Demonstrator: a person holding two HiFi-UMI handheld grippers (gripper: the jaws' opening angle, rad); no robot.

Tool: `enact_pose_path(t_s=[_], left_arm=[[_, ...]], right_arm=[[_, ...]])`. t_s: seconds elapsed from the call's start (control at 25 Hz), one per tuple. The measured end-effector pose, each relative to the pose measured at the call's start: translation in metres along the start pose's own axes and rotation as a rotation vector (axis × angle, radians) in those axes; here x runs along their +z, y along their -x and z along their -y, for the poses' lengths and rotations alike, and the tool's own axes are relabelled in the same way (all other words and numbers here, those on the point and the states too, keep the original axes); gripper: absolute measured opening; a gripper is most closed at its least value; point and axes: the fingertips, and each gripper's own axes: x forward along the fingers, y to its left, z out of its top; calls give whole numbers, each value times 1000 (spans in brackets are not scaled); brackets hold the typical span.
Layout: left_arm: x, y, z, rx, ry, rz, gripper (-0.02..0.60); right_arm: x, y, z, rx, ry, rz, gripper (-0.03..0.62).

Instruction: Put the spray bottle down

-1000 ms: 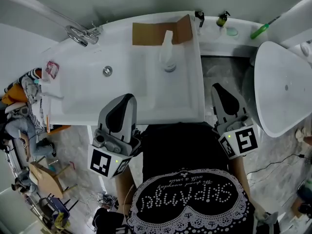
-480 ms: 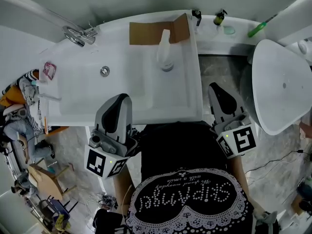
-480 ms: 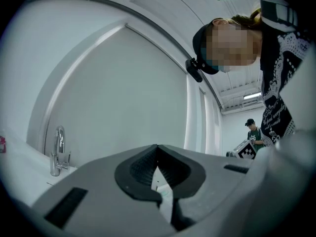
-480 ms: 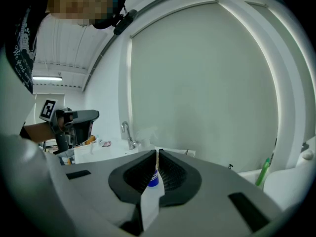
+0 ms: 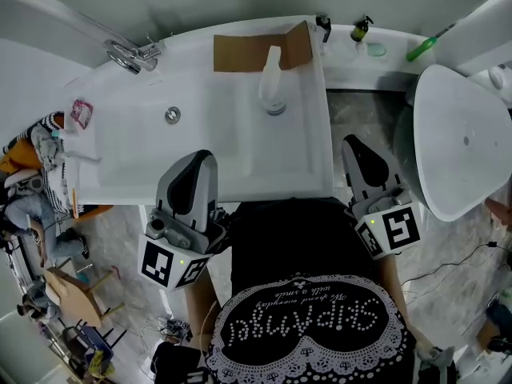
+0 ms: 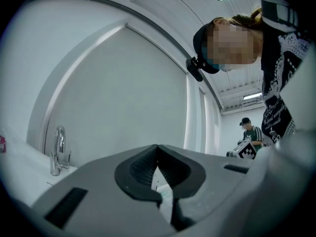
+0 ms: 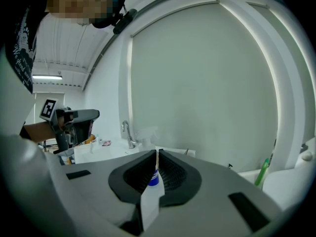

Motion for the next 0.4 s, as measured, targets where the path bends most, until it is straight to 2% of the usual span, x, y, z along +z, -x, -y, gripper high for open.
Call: enact_pose_path(t_s=[0.4], left_arm=[[1, 5, -6, 44, 9, 10, 5]], right_arm=[[-2, 0, -4, 1, 13, -12, 29]])
